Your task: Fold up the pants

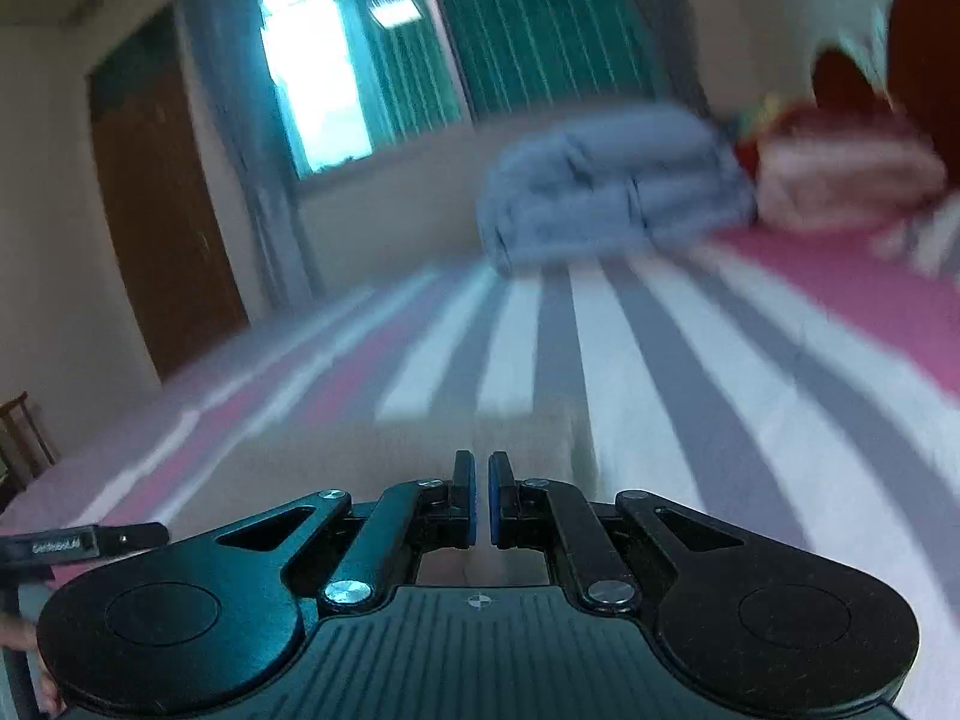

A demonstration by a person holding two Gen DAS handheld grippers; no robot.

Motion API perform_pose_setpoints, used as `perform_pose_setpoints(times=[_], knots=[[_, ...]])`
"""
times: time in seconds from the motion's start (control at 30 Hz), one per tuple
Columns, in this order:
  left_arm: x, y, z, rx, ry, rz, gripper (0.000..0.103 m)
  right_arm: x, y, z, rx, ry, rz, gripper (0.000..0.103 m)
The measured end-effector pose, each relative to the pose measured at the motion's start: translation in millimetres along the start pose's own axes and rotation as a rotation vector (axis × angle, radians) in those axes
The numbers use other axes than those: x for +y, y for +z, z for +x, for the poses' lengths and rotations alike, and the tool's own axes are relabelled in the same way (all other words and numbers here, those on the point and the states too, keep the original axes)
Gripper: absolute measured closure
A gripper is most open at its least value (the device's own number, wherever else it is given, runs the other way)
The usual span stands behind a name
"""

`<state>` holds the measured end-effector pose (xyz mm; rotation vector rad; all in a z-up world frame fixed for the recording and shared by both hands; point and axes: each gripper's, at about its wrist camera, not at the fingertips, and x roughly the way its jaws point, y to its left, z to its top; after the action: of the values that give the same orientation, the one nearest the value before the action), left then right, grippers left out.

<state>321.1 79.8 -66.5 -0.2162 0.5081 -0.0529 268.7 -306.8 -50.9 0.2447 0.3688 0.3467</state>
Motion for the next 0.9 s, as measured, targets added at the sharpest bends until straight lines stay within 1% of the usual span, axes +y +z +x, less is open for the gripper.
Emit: perform_pose_setpoints(times=[0.07,0.1,0.13,0.17,0.2,0.23,0.27,0.3,0.33,0.37,0.4,0.47,0.5,0.57,0.6,0.63,0.67,0.7,0.73,0.77,0.83,0.9], knots=[[-4.1,7.9,24.7,0.026,0.011,0.052,0.016,6.0,7.4,17.7,0.002,-0.003,-0.024,0.098],[-7.1,7.2,38.1,0.071,0.008,0.071,0.013,7.9,8.0,27.1,0.016,-0.005,-0.037,0.098],[-6.9,6.7,49.8,0.116,-0.01,0.069,0.013,10.5,5.4,42.4,0.06,-0.021,-0.059,0.098],[-6.0,7.0,53.1,0.134,-0.027,0.05,0.013,10.5,-0.8,63.6,0.159,-0.048,-0.073,0.098],[-5.7,10.8,51.6,0.133,-0.037,0.056,0.015,4.0,-5.7,68.6,0.214,-0.066,-0.068,0.098],[-7.7,14.5,48.5,0.113,-0.04,0.076,0.017,-3.1,-6.6,64.6,0.193,-0.055,-0.046,0.098],[-9.3,17.8,43.3,0.077,-0.035,0.099,0.016,-5.3,-2.8,57.2,0.16,-0.027,-0.026,0.098],[-11.3,20.1,42.9,0.054,-0.03,0.118,0.016,-6.5,3.0,49.5,0.107,0.0,-0.018,0.098],[-14.0,19.8,47.4,0.058,-0.027,0.134,0.013,-8.1,5.9,40.9,0.052,0.017,-0.019,0.098],[-15.6,15.6,57.2,0.092,-0.022,0.152,0.011,-9.9,7.8,40.1,0.024,0.025,-0.011,0.098],[-14.6,8.8,69.0,0.12,-0.018,0.159,0.008,-13.7,8.2,53.7,0.059,0.019,0.004,0.098],[-6.5,1.4,72.9,0.124,-0.035,0.092,0.007,-18.9,-3.7,85.8,0.205,0.001,0.027,0.098],[-4.3,3.1,67.5,0.124,-0.036,0.076,0.007,-23.5,-6.2,83.1,0.176,0.012,0.051,0.098],[-4.5,6.1,52.5,0.104,-0.022,0.071,0.009,-29.9,1.0,62.9,0.12,0.053,0.103,0.097],[-5.8,5.9,44.0,0.101,-0.025,0.086,0.009,-31.5,5.0,48.7,0.069,0.054,0.098,0.094],[-8.1,5.1,37.9,0.102,-0.027,0.101,0.009,-31.7,9.8,34.9,0.027,0.041,0.09,0.065],[-11.0,3.0,29.9,0.105,-0.023,0.115,0.009,-33.4,12.7,21.2,-0.003,0.035,0.097,0.013],[-14.0,1.9,23.9,0.101,-0.02,0.12,0.009,-38.0,14.1,10.5,-0.031,0.045,0.119,0.0],[-15.8,-1.5,16.7,0.1,-0.023,0.122,0.009,-42.6,15.9,1.9,-0.066,0.074,0.146,0.001],[-15.9,-5.1,8.2,0.107,-0.024,0.12,0.009,-45.4,17.0,-9.3,-0.075,0.09,0.168,0.001],[-17.3,-11.9,-2.3,0.112,-0.031,0.113,0.009,-51.8,21.3,-15.5,-0.04,0.075,0.184,0.001],[-20.3,-19.9,-10.8,0.122,-0.035,0.11,0.008,-54.3,14.9,-28.7,-0.002,0.093,0.222,0.001]])
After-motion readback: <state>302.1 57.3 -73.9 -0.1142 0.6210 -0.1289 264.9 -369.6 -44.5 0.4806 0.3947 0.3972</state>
